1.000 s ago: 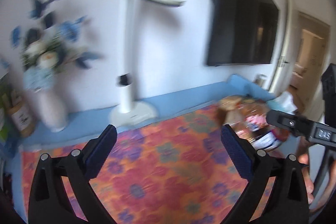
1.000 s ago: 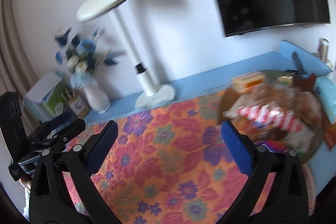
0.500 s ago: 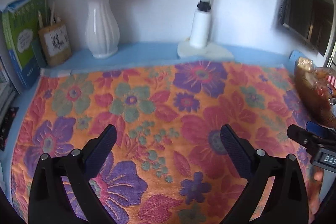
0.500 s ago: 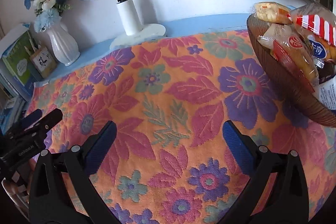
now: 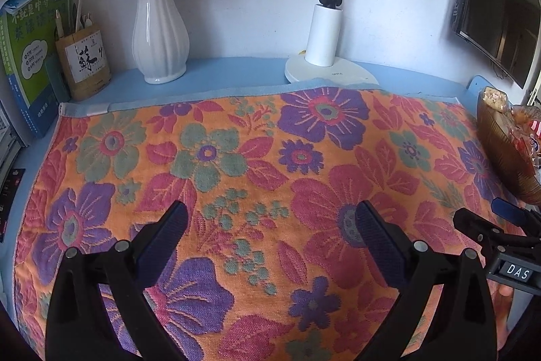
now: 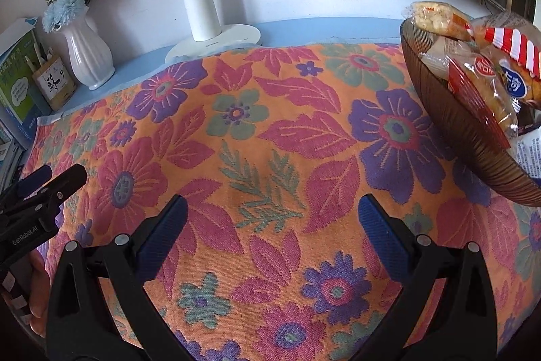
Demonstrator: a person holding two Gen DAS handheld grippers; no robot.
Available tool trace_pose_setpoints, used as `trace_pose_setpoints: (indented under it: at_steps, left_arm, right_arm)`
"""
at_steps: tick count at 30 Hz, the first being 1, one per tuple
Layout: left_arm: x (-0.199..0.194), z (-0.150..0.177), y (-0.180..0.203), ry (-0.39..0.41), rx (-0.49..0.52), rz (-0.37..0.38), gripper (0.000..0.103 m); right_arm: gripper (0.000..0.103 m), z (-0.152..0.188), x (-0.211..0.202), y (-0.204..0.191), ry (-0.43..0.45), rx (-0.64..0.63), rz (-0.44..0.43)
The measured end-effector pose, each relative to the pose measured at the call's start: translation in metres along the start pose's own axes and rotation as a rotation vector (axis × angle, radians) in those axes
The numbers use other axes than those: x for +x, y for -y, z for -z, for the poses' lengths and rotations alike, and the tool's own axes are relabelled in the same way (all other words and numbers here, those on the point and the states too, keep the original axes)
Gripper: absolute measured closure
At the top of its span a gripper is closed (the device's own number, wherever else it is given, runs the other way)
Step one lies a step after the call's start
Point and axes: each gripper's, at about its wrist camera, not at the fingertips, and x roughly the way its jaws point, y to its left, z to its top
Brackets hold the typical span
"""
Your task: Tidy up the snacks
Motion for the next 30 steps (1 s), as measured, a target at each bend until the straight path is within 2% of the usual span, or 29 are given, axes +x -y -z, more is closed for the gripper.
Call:
trace_pose_setpoints:
  at_steps: [5,16,30]
  left_arm:
    - [0.010,0.000,-0.006,-0.056,-0.035,0.018,0.005]
    - [0.009,0.000,-0.002,-0.054,-0.020,0.000,0.005]
    - [0.015,0.000,-0.009,-0.087,-0.057,0.030,0.005]
  right_arm:
    - [0.003,0.000,0.003,0.005,-0.016,0.032,-0.013]
    - [0.003,0.000,0.003,0.003,-0.015,0.021,0.000]
    - [0.003,0.000,0.003,0.003,-0.018,0.027,-0.001]
